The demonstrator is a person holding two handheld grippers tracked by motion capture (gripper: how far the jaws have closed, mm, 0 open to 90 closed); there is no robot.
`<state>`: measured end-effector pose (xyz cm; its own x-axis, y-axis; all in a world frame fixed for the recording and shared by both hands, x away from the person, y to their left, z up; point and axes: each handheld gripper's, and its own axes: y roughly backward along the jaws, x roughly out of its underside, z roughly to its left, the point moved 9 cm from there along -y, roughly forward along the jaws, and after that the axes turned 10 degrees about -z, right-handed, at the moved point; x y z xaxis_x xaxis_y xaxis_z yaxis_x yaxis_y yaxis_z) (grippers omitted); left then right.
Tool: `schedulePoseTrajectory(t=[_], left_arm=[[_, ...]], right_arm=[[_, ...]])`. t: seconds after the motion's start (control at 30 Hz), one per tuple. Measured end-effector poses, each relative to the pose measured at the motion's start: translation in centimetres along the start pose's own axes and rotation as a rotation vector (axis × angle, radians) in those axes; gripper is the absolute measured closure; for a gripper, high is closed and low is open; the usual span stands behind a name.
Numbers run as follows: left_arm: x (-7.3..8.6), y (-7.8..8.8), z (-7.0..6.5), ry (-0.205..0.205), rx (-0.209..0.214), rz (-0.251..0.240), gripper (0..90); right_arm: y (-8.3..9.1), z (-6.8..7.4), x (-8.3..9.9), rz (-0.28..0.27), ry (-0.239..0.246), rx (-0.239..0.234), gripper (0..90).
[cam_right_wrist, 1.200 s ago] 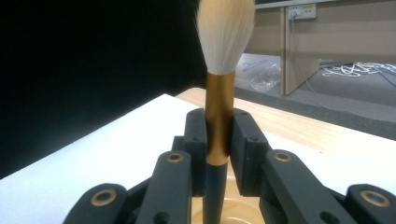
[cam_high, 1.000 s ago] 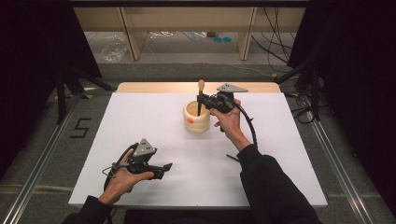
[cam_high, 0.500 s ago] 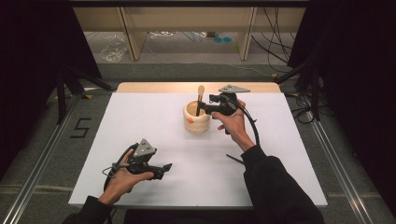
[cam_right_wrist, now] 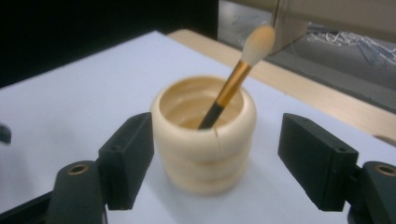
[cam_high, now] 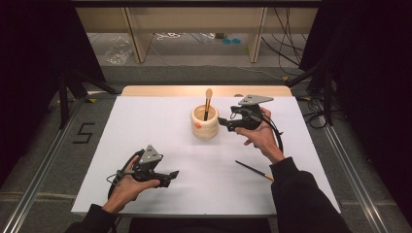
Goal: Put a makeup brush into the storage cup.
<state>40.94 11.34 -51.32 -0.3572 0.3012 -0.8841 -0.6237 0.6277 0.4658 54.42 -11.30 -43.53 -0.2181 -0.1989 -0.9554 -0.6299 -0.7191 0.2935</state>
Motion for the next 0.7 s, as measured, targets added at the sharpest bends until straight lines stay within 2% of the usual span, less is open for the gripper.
schedulePoseTrajectory(t=[0.1,0.13,0.17,0.2,0.23,0.27,0.33,0.4,0.43,0.47,0.5,0.53,0.7], left_arm=[[-0.1,-0.1,0.0,0.012,-0.003,-0.01,17.2],[0.0,0.0,0.0,-0.001,0.008,0.009,17.2],[0.0,0.0,0.0,0.004,0.004,0.002,17.2],[0.1,0.1,0.1,-0.009,0.009,0.015,17.2],[-0.1,-0.1,-0.1,0.011,0.0,-0.012,17.2],[0.1,0.1,0.1,-0.017,0.01,0.02,17.2],[0.1,0.1,0.1,-0.011,0.008,0.015,17.2],[-0.2,-0.2,-0.1,0.022,-0.006,-0.022,17.2],[-0.1,-0.1,0.0,0.012,-0.003,-0.012,17.2],[-0.2,-0.1,0.0,0.023,-0.009,-0.021,17.3],[-0.1,-0.1,0.1,0.014,-0.006,-0.014,17.2],[0.0,0.2,0.3,-0.017,-0.001,0.01,17.3],[0.1,0.2,0.4,-0.022,0.0,0.015,17.2]], right_arm=[[1.4,-0.1,0.7,0.027,0.002,0.0,25.3],[1.7,-0.2,0.8,0.027,0.004,0.003,25.3],[2.2,-0.3,1.1,0.034,0.003,0.005,25.3],[2.6,-0.4,1.3,0.045,0.007,0.003,25.7],[3.1,-0.4,1.5,0.059,0.009,0.009,26.5],[3.5,-0.5,1.7,0.069,0.016,0.014,26.7],[4.2,-0.6,2.2,0.09,0.03,0.011,26.7],[5.1,-0.6,2.6,0.106,0.038,0.025,26.7],[5.5,-0.5,2.9,0.117,0.044,0.022,26.7],[5.8,-0.6,3.0,0.118,0.054,0.027,26.7],[6.1,-0.5,3.3,0.125,0.053,0.032,26.6],[6.5,-0.4,3.6,0.14,0.058,0.029,26.1],[7.7,0.0,4.8,0.165,0.048,0.021,28.1]])
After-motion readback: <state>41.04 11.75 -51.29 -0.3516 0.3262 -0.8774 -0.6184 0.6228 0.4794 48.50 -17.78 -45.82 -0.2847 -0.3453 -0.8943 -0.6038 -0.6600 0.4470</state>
